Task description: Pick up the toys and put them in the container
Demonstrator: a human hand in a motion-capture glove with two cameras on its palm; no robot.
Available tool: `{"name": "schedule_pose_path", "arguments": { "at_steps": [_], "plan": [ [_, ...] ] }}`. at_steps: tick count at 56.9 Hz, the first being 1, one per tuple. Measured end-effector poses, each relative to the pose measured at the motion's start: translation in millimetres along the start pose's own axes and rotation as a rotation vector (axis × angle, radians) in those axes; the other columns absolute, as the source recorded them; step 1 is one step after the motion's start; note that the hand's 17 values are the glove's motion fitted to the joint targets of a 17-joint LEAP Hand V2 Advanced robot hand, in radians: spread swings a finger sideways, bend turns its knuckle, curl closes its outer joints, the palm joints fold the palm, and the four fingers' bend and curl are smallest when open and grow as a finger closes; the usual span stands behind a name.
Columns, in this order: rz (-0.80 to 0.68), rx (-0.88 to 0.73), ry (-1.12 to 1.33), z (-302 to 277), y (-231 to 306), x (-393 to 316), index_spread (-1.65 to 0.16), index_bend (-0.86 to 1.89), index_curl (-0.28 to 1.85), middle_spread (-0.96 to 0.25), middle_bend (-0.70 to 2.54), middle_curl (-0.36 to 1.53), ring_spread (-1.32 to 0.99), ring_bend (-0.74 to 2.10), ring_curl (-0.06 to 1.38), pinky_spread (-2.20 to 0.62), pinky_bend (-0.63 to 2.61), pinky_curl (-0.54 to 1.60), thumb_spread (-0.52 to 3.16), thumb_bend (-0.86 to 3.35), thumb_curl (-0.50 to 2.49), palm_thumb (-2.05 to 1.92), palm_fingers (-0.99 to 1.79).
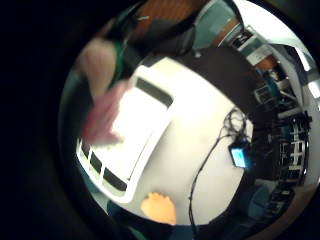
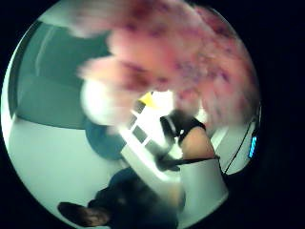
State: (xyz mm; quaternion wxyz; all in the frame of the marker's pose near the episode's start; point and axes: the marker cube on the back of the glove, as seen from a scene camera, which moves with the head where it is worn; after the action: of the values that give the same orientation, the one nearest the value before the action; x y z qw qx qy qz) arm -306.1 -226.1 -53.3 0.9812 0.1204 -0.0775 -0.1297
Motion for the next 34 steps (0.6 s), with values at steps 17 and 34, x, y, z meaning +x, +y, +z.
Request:
{"name": "schedule_pose_path", "arguments": {
  "at_steps": [17, 34],
  "plan": [
    [0.111, -0.044, -0.172, -42.6, 45.9, 79.0, -0.24, 0.09, 0.41, 0.00, 0.18, 0.48, -0.06, 0.39, 0.40, -0.05, 1.22, 0.38, 1.18, -0.02, 0.55, 0.21, -0.27],
    [-0.139, -0.215, 0.053, 22.4, 221.3, 72.4, -0.20, 0.12, 0.32, 0.03, 0.22, 0.43, 0.00, 0.31, 0.37, -0.02, 1.09, 0.31, 1.28, -0.01, 0.42, 0.17, -0.10]
  ]
}}
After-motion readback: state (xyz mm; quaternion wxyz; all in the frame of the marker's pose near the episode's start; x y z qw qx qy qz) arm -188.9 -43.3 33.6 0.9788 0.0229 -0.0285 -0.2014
